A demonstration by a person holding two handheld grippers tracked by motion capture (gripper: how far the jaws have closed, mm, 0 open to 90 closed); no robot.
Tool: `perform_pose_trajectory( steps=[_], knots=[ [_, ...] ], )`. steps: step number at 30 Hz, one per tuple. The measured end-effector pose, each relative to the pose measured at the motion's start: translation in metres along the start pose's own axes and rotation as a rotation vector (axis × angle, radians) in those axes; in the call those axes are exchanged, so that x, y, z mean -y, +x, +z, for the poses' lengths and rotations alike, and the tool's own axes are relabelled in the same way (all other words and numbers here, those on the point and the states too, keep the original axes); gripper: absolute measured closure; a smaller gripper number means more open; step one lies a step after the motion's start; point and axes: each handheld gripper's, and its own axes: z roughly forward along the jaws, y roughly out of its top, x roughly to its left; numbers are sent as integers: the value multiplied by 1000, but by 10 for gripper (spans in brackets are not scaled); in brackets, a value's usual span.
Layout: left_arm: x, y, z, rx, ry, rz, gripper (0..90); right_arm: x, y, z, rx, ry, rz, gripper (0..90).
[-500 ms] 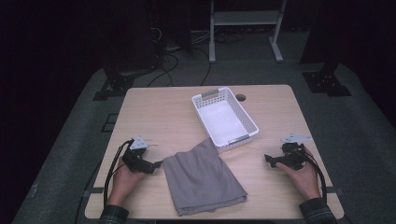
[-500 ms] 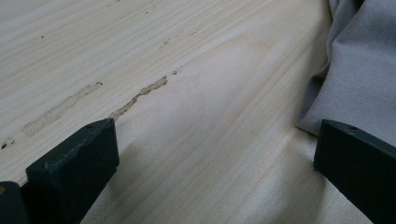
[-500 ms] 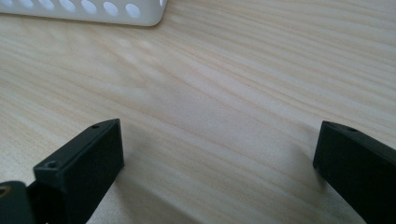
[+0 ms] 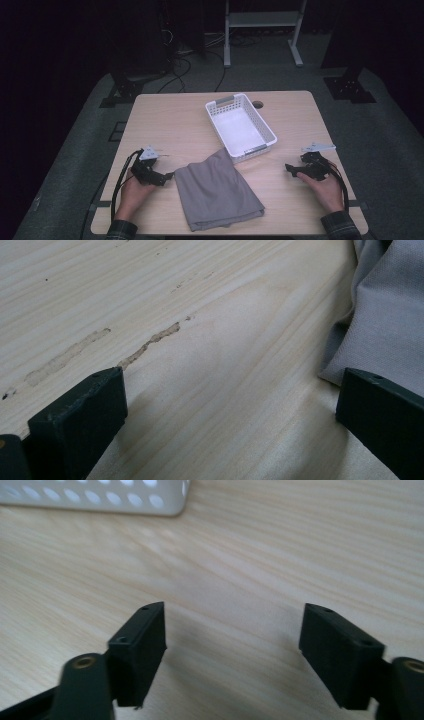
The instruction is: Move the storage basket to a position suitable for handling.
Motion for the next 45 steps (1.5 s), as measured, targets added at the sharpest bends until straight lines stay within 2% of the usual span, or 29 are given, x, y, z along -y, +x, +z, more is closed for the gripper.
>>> perform_pose_trajectory(
  steps=[3,9,12,14,17,18,20,27,34,45],
  knots=[
    [0,0,0,-1,0,-1,0,-8,3,-8,-10,-22,4,338],
    [0,0,0,-2,0,-3,0,-20,2,-16,-32,-57,23,429],
    [0,0,0,-2,0,-3,0,-28,1,-21,-58,-72,25,489],
    [0,0,0,-2,-1,-3,0,-39,2,-25,-76,-94,27,513],
    [0,0,0,-2,0,-3,0,-46,3,-27,-80,-109,22,529],
    [0,-1,0,-3,0,-4,0,-55,4,-30,-93,-119,22,546],
    [0,-1,0,-5,0,-5,0,-62,4,-31,-99,-132,17,569],
    [0,-1,0,-6,2,-1,0,-85,1,-26,-114,-125,11,603],
    [0,-1,0,-4,2,-5,0,-95,-2,-19,-121,-114,9,611],
    [0,-1,0,-4,-1,-8,0,-117,6,-6,-121,-94,-12,630]
  ],
)
